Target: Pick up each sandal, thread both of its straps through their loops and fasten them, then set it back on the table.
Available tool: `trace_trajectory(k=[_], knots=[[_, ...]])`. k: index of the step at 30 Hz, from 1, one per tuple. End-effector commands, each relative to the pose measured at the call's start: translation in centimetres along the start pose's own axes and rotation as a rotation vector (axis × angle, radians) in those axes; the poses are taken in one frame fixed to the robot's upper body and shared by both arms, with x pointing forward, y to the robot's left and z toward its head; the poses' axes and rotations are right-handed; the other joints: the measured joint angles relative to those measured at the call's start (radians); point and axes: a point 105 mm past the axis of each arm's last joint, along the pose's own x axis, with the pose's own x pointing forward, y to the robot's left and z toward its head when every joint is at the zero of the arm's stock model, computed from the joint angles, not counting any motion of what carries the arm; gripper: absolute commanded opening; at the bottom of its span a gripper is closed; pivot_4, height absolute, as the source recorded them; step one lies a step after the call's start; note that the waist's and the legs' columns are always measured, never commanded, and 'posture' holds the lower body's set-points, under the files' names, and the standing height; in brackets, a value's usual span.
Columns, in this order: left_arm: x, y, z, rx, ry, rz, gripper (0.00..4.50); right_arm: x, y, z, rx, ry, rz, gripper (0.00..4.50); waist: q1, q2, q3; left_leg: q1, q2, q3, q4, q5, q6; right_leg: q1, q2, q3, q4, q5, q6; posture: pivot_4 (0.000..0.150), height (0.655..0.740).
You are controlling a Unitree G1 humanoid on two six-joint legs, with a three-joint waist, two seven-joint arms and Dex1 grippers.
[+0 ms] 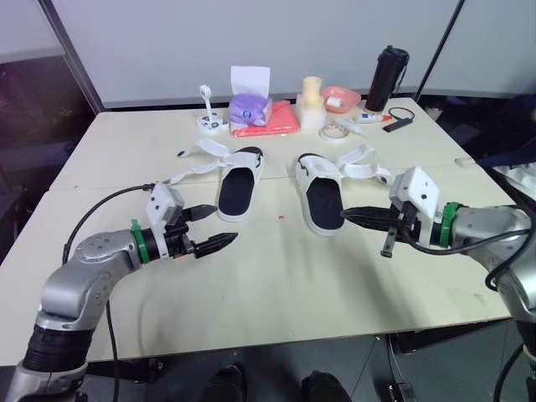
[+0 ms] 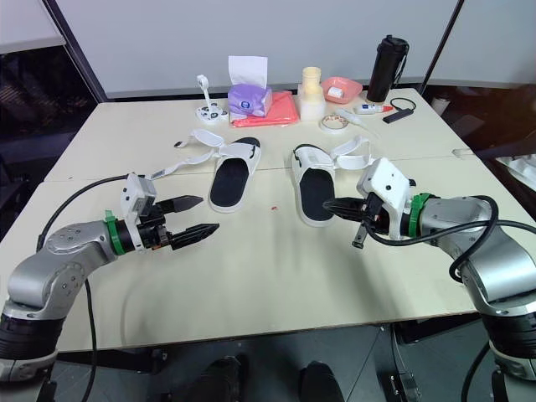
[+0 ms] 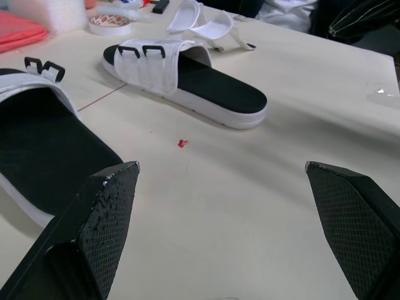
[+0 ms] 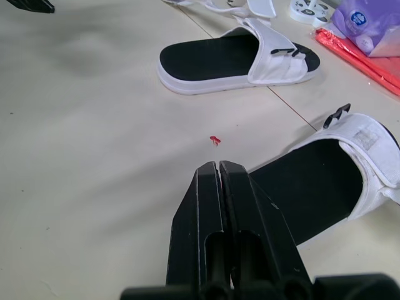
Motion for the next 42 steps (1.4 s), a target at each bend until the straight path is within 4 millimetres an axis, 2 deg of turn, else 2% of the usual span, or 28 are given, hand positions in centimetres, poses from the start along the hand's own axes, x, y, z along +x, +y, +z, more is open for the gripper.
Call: trace_trajectory(k=[1,3,6,29,32,34,36,39,42], knots=[[-0.5,0.1,1.2,0.044,-0.032,0.019,4.45,-0.1,-0.3,1.1,-0.046,-0.030,-0.008,0.00,0.000,0.000,0.000,0.000,0.000,0.000,0.000,0.000,0.000,0.000,0.000,0.000,0.000,0.000,0.000,0.150,0.7400],[-0.3,0.4,1.4,0.039,-0.037,0.041,4.45,0.0,-0.2,1.0,-0.046,-0.030,-0.007,0.00,0.000,0.000,0.000,0.000,0.000,0.000,0.000,0.000,0.000,0.000,0.000,0.000,0.000,0.000,0.000,0.150,0.7400],[-0.3,-0.1,1.9,0.015,-0.060,0.011,4.45,0.1,-0.1,0.9,-0.045,-0.029,-0.004,0.00,0.000,0.000,0.000,0.000,0.000,0.000,0.000,0.000,0.000,0.000,0.000,0.000,0.000,0.000,0.000,0.150,0.7400],[-0.1,-0.6,1.5,0.005,-0.049,0.005,4.45,1.2,-0.7,0.8,-0.080,-0.025,-0.050,0.00,-0.001,0.000,0.000,0.000,0.000,0.000,0.000,0.000,0.000,0.000,0.000,0.000,0.000,0.000,0.000,0.150,0.7400],[-0.1,-0.6,1.5,0.005,-0.050,0.006,4.45,1.5,-1.3,0.8,-0.091,-0.023,-0.085,0.00,-0.001,0.000,0.000,0.000,0.000,0.000,0.000,0.000,0.000,0.000,0.000,0.000,0.000,0.000,0.000,0.150,0.7400],[-0.1,-0.7,1.5,0.004,-0.053,0.006,4.50,2.1,-3.2,0.2,-0.118,0.016,-0.191,0.54,-0.004,0.000,0.000,0.001,0.000,0.000,0.000,0.000,0.000,0.000,0.000,0.000,0.000,0.000,0.000,0.150,0.7400],[0.1,-0.8,1.5,0.003,-0.055,0.003,4.50,3.0,-5.5,-0.6,-0.199,0.084,-0.319,1.30,-0.005,0.000,0.000,0.001,0.000,0.001,0.000,0.000,0.000,0.000,0.000,0.001,0.001,0.000,0.000,0.150,0.7400],[0.3,-0.9,1.5,0.005,-0.056,0.002,4.50,4.4,-7.6,-1.2,-0.285,0.141,-0.434,2.81,-0.004,0.000,0.000,0.002,0.000,0.003,0.000,0.001,-0.001,0.000,0.000,0.001,0.001,0.000,0.000,0.150,0.7400],[0.4,-0.9,1.5,0.008,-0.056,0.002,4.50,5.8,-8.8,-1.7,-0.360,0.189,-0.493,4.35,-0.004,0.000,0.000,0.001,-0.001,0.004,-0.002,0.001,-0.001,-0.001,0.000,0.002,0.001,0.001,0.000,0.150,0.7400]])
